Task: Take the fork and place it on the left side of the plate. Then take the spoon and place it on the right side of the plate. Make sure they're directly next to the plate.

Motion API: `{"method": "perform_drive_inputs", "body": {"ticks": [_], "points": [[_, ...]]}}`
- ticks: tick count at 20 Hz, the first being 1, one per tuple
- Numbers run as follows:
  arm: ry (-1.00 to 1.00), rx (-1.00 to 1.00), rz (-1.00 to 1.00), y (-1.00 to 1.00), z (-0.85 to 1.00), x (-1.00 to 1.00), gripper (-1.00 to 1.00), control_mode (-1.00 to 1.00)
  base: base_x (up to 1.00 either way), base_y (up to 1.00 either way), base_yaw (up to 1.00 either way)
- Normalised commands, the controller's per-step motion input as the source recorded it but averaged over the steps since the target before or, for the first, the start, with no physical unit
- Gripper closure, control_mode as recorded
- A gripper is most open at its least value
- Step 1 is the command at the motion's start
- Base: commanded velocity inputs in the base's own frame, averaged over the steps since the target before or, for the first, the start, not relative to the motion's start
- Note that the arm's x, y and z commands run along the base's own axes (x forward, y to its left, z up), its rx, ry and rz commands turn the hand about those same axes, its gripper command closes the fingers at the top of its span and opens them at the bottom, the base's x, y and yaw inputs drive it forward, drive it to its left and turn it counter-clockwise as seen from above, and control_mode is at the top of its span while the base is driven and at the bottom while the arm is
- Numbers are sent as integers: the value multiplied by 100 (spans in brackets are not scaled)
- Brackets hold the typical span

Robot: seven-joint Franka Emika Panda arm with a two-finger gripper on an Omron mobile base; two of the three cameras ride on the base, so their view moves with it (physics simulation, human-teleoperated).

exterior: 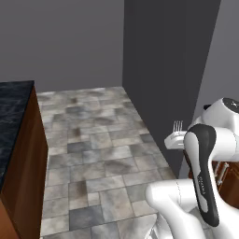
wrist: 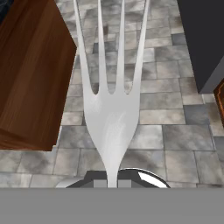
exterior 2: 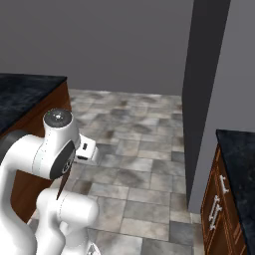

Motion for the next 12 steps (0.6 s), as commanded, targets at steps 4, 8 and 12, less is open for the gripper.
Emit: {"method": "perform_drive_inputs", "body": {"ticks": [4,8,12], "points": [[0,0,0,0,0,0,100,100,100,0,12],[0,0,0,0,0,0,100,100,100,0,16],[0,0,0,0,0,0,100,100,100,0,20]]}}
